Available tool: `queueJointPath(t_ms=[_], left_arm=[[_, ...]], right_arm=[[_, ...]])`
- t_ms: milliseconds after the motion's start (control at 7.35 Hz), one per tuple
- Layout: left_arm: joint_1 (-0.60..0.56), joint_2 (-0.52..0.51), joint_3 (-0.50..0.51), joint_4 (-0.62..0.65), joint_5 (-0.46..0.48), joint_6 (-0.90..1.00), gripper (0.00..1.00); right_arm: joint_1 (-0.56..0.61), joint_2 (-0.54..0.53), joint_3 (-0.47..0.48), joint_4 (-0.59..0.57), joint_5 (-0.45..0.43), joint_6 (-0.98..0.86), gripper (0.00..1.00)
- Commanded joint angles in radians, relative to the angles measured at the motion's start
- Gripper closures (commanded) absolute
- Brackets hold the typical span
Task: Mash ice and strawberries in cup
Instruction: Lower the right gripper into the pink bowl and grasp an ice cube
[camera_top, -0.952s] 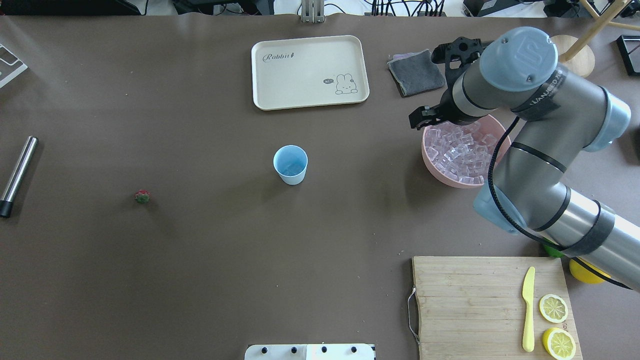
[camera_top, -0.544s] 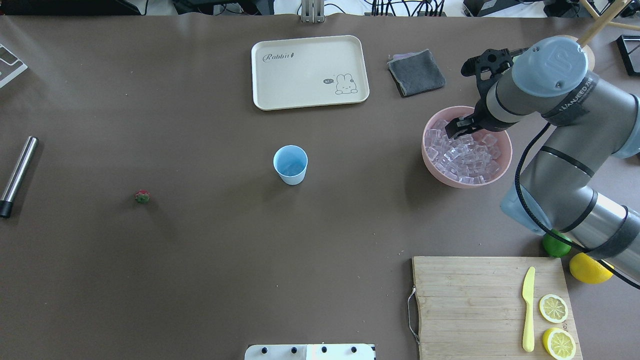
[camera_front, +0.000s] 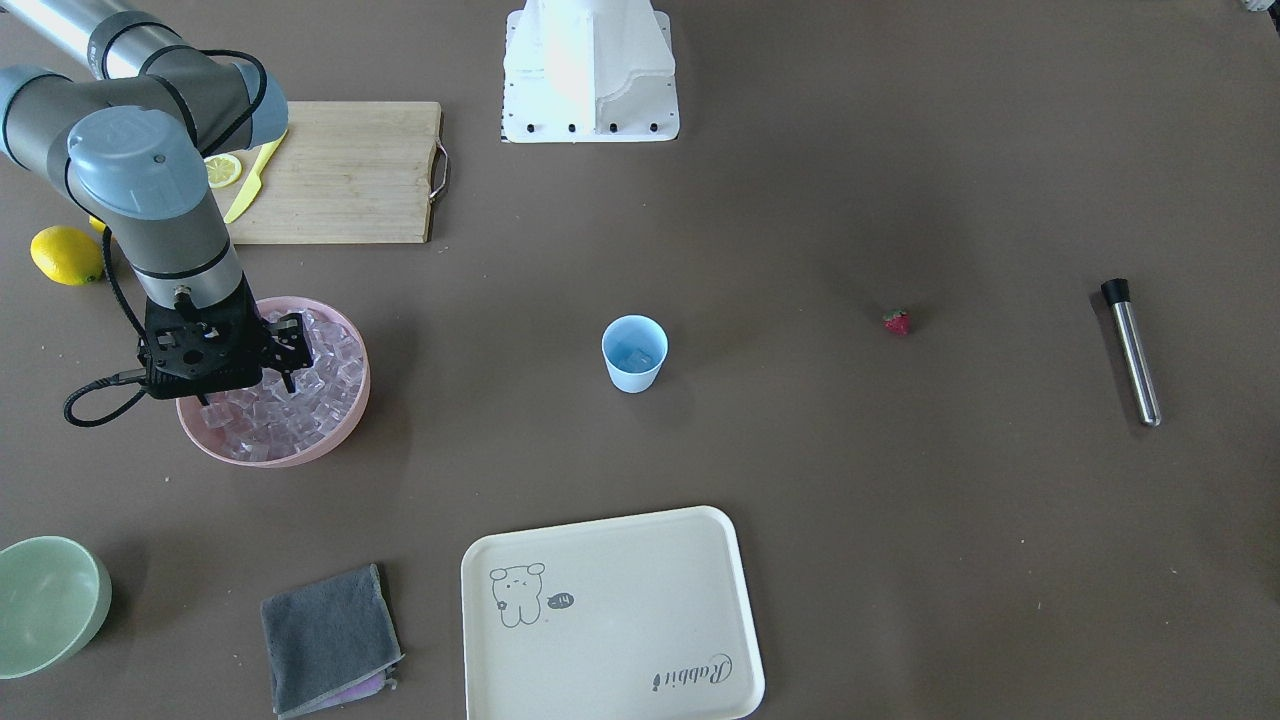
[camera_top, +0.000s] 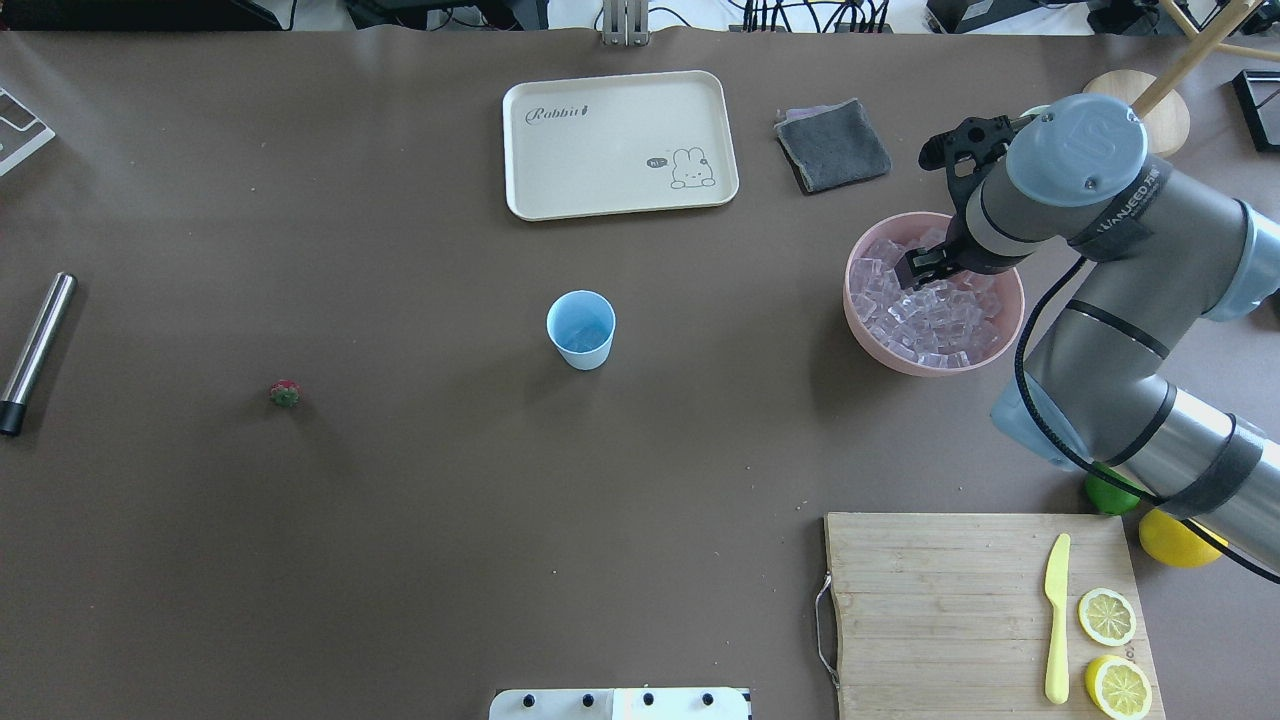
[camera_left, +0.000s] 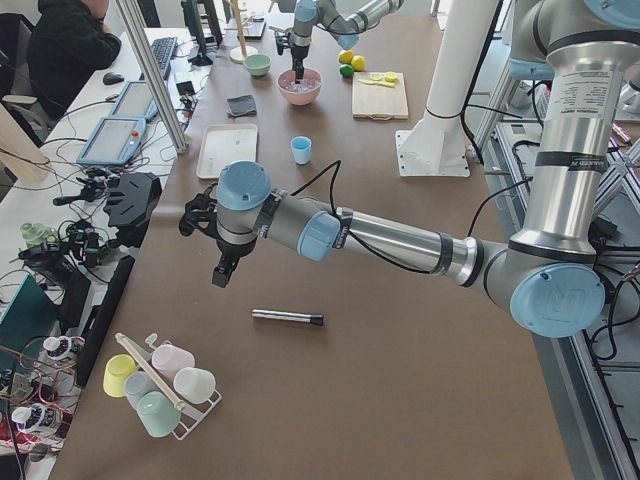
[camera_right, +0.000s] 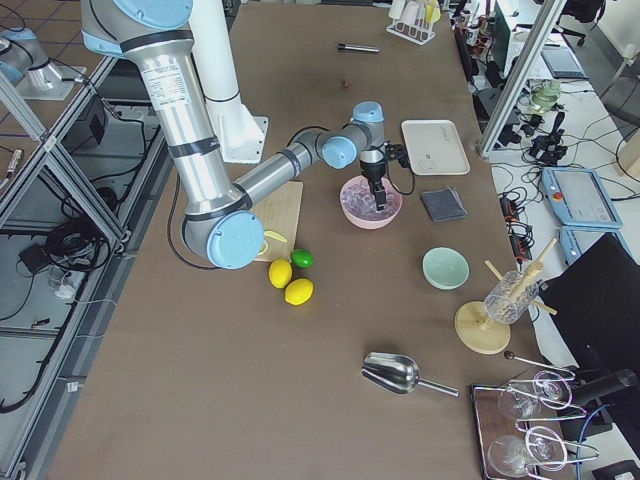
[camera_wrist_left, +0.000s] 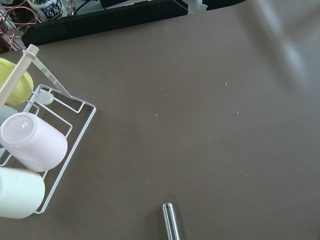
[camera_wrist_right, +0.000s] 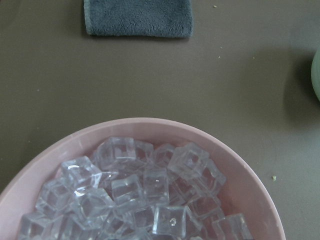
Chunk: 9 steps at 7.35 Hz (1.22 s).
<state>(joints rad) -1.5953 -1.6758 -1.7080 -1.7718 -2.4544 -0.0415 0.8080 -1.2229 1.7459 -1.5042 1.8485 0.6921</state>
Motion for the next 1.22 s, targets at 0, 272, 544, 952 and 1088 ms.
queueJointPath(t_ms=[0,272,544,952,1088], left_arm=[[0.001,-0.001,0.002,0.000,0.002,0.000,0.02],[0.002,-0.001,0.002,0.000,0.002,0.000,0.02],[0.002,-0.002,0.002,0.000,0.002,0.000,0.02],[0.001,0.002,0.002,0.000,0.000,0.000,0.02],[0.002,0.002,0.002,0.000,0.000,0.000,0.02]], right_arm=[[-0.022,0.011,-0.019,0.002,-0.008,0.001,0.16],[-0.027,0.025,-0.045,0.007,-0.020,0.001,0.31],[-0.029,0.033,-0.054,0.004,-0.023,0.000,0.42],[-0.015,0.045,-0.043,-0.002,-0.009,-0.006,0.74],[-0.015,0.046,-0.045,-0.001,-0.006,-0.006,0.85]])
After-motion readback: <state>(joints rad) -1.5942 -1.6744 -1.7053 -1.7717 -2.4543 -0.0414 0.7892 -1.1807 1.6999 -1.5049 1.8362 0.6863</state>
